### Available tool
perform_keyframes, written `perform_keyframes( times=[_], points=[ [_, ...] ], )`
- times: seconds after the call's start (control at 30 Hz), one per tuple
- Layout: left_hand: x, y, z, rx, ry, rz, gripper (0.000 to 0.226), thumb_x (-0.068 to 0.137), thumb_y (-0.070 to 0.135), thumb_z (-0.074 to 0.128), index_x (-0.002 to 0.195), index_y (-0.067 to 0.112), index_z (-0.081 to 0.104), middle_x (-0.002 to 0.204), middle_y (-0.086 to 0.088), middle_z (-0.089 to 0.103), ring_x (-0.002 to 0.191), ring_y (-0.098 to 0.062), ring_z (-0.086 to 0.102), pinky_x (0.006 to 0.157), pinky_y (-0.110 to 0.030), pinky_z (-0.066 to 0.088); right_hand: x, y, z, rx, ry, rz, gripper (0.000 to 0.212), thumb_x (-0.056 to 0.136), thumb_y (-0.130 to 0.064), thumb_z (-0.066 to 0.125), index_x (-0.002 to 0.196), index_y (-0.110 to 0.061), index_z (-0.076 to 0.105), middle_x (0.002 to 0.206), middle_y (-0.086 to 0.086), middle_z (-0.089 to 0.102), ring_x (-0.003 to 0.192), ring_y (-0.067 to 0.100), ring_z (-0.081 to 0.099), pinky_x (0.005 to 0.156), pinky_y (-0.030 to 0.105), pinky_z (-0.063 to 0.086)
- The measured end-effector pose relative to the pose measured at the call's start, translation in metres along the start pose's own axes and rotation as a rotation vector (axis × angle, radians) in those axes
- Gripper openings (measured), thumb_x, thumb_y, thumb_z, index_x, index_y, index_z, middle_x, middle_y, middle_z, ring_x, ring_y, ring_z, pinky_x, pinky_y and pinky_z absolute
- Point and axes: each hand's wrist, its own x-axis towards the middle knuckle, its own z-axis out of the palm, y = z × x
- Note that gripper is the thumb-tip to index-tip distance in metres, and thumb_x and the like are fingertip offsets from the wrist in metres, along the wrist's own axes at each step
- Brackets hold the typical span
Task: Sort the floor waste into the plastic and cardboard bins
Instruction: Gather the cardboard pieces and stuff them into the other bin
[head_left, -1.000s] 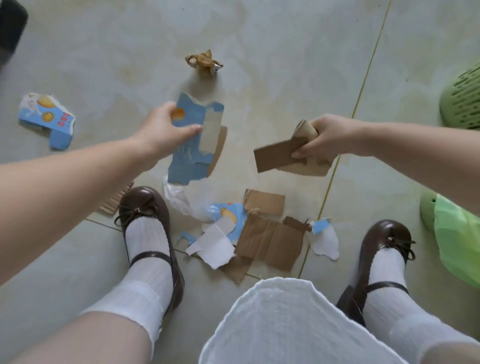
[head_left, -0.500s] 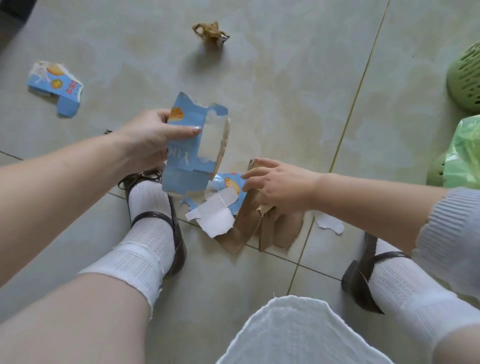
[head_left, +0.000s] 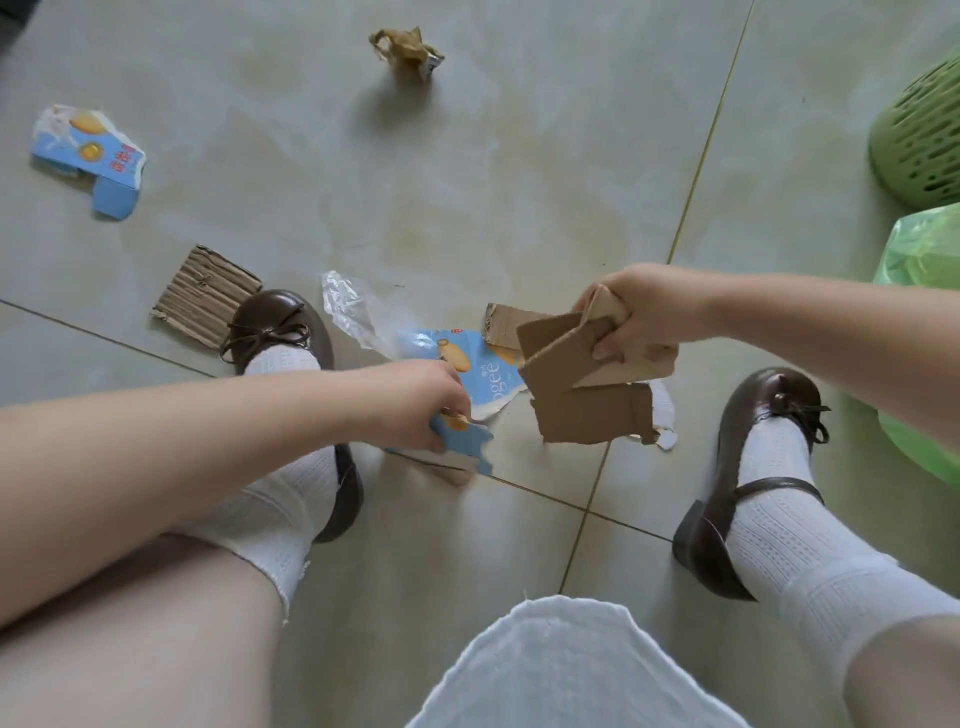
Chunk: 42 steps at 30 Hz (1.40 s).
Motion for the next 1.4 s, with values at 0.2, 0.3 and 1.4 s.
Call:
perform_keyframes(
  times=[0.2, 0.3, 1.4],
  points=[
    [0.008, -0.009, 0.017, 0.319, 0.185, 0.081, 0.035, 0.079, 0.032, 0.067, 0.112, 0.028, 0.056, 0.144, -0.004, 0.030, 0.137, -0.022, 0.021, 0.106, -0.035, 0.028, 0.026, -0.016, 0.023, -0.019, 0.071, -0.074, 0.034, 0.070, -0.022, 0.077, 0.101, -0.018, 0.066, 0.134, -0.002, 0.047, 0.118, 0.020, 0.049, 0.092, 0.025, 0.040],
    [0.009, -0.011, 0.015, 0.317, 0.185, -0.010, 0.039, 0.078, 0.037, 0.067, 0.114, 0.030, 0.054, 0.146, -0.003, 0.027, 0.136, -0.027, 0.026, 0.104, -0.037, 0.031, 0.033, -0.021, 0.034, -0.085, 0.100, -0.117, 0.039, 0.070, -0.025, 0.078, 0.105, -0.017, 0.064, 0.139, 0.000, 0.040, 0.127, 0.022, 0.039, 0.101, 0.030, 0.037],
    [0.037, -0.010, 0.007, 0.048, 0.280, -0.192, 0.036, 0.075, 0.024, 0.073, 0.107, 0.024, 0.057, 0.130, -0.004, 0.037, 0.084, -0.023, 0.045, 0.072, -0.024, 0.035, -0.060, 0.057, 0.029, 0.013, -0.096, 0.052, 0.029, 0.072, -0.022, 0.075, 0.085, -0.043, 0.060, 0.139, -0.014, 0.038, 0.120, 0.015, 0.049, 0.100, 0.034, 0.042]
  ],
)
